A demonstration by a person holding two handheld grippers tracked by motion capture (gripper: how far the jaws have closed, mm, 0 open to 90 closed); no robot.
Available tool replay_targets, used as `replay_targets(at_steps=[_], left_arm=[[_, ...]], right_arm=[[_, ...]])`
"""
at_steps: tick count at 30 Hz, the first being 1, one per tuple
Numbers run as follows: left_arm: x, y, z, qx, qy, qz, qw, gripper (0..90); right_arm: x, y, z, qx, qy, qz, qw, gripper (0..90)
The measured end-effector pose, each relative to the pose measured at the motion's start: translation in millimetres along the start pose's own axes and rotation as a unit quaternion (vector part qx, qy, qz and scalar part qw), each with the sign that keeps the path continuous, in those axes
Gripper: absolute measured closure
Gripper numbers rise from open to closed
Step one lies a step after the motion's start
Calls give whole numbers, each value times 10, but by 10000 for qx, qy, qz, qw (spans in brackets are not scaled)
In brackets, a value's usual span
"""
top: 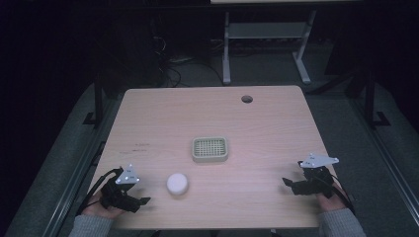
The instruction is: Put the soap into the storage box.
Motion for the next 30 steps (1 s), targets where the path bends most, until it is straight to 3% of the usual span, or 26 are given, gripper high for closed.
replay_targets(at_steps=[8,26,30], left_arm=[[0,-12,-27,9,-56,-12,10000,174],[-24,-69,-182,-279,-17,27,9996,173],[-11,-80,-209,-265,-43,46,9996,173]], right_arm=[[-14,23,-11,33,2,-83,10000,140],[-23,82,-39,81,6,-149,9999,140],[-21,86,-32,96,16,-151,9998,140]])
Point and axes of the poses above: each handheld gripper's, and its own axes: x roughly backward along the jaws, z roughly out of its underside, y roughly to its left, the point moved 3 cm from there along -x, roughly forward along the jaws, and after that the axes turned 7 degrees about -x, right-handed, at the moved point
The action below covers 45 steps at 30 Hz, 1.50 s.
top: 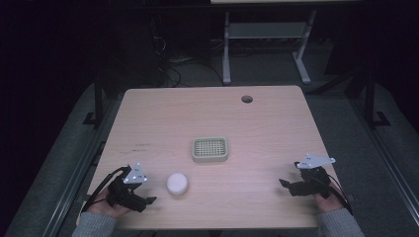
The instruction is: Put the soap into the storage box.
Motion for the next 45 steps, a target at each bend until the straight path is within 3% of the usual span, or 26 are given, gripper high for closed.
replay_targets(at_steps=[10,15,21,38,45], left_arm=[[18,-9,-141,-259,84,74,9996,174],[7,-9,-250,-415,243,148,9987,174],[-43,-34,-374,-653,463,228,9965,174],[-121,-28,-616,-908,737,435,9922,174],[-153,-46,-733,-1084,890,555,9886,174]], right_arm=[[16,6,8,-59,-36,27,10000,140],[27,-8,9,-85,-72,26,9999,140],[30,1,7,-63,-53,19,10000,140],[29,-9,9,-86,-86,10,9999,140],[28,-7,9,-86,-90,-2,9999,140]])
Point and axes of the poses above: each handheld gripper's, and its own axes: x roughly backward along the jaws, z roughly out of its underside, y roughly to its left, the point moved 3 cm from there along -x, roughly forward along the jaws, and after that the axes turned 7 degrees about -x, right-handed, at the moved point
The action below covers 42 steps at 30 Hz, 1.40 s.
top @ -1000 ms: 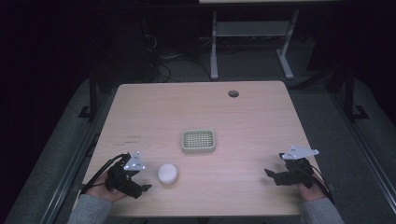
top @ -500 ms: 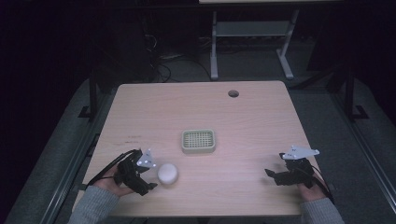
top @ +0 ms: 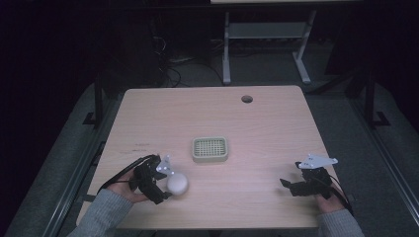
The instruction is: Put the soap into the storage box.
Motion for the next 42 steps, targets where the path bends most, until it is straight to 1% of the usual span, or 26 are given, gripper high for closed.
replay_targets(at_steps=[3,7,12,16,17,20,21,22,23,24,25,33,35,37,42], left_arm=[[-22,10,-42,-5,44,70,10000,174],[-53,26,-89,-67,128,144,9998,173],[-65,37,-139,-124,157,173,9997,175],[-76,44,-181,-112,147,196,9996,175],[-76,53,-191,-165,190,197,9995,175],[-107,49,-225,-144,192,260,9994,175],[-117,54,-232,-184,218,307,9991,176],[-134,47,-241,-164,218,333,9991,181],[-152,53,-250,-193,263,345,9989,186],[-171,53,-254,-154,273,335,9989,184],[-180,66,-258,-216,341,347,9986,181],[-262,89,-285,-203,449,380,9981,173],[-285,98,-285,-177,489,409,9978,172],[-301,107,-283,-198,560,425,9973,172],[-350,104,-290,-189,614,486,9968,172]], right_arm=[[0,0,0,0,0,-3,10000,140],[4,-5,3,-22,6,0,10000,140],[3,-5,4,-21,9,-7,10000,140],[7,-4,2,-19,1,-10,10000,140],[9,-10,1,30,-5,-6,10000,140],[9,-8,1,30,-5,-7,10000,139],[8,-7,1,30,-5,-8,10000,140],[5,-3,0,7,-13,-8,10000,140],[6,-7,0,38,-4,-9,10000,140],[7,-5,0,32,-4,-9,10000,139],[8,-5,0,30,-2,-8,10000,140],[5,-7,1,47,-12,-14,10000,140],[6,-6,0,47,-12,-15,10000,140],[4,-5,0,48,-13,-17,10000,140],[3,-5,0,52,-12,-18,10000,140]])
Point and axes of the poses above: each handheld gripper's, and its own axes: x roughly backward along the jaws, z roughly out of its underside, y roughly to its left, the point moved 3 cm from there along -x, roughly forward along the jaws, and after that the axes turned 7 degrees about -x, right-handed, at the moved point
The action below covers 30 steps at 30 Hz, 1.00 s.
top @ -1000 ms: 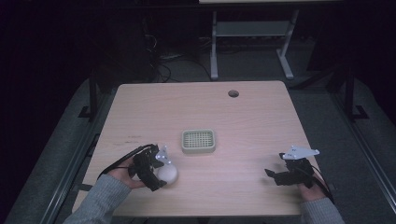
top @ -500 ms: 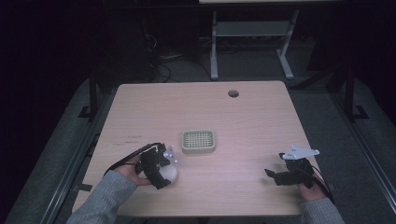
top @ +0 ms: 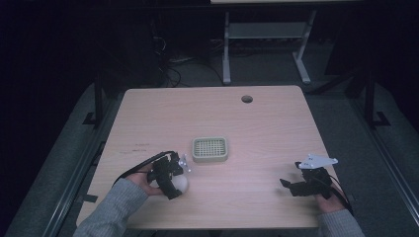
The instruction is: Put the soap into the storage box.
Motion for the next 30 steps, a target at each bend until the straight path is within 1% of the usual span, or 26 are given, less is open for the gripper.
replay_targets(at_steps=[6,11,20,24,28,30], left_arm=[[-48,16,-18,-20,71,48,10000,171],[-80,29,-21,27,97,105,9999,171],[-139,41,-38,-7,213,167,9996,171],[-162,39,-41,-25,283,195,9994,171],[-169,42,-39,-32,299,216,9993,179],[-173,45,-36,-36,320,227,9992,197]], right_arm=[[1,1,0,-2,6,0,10000,140],[0,4,0,-16,15,-5,10000,140],[-3,9,-1,-35,13,-9,10000,140],[-1,5,0,-8,18,-5,10000,140],[-3,8,-1,-32,14,-9,10000,140],[-2,7,-1,-31,12,-5,10000,139]])
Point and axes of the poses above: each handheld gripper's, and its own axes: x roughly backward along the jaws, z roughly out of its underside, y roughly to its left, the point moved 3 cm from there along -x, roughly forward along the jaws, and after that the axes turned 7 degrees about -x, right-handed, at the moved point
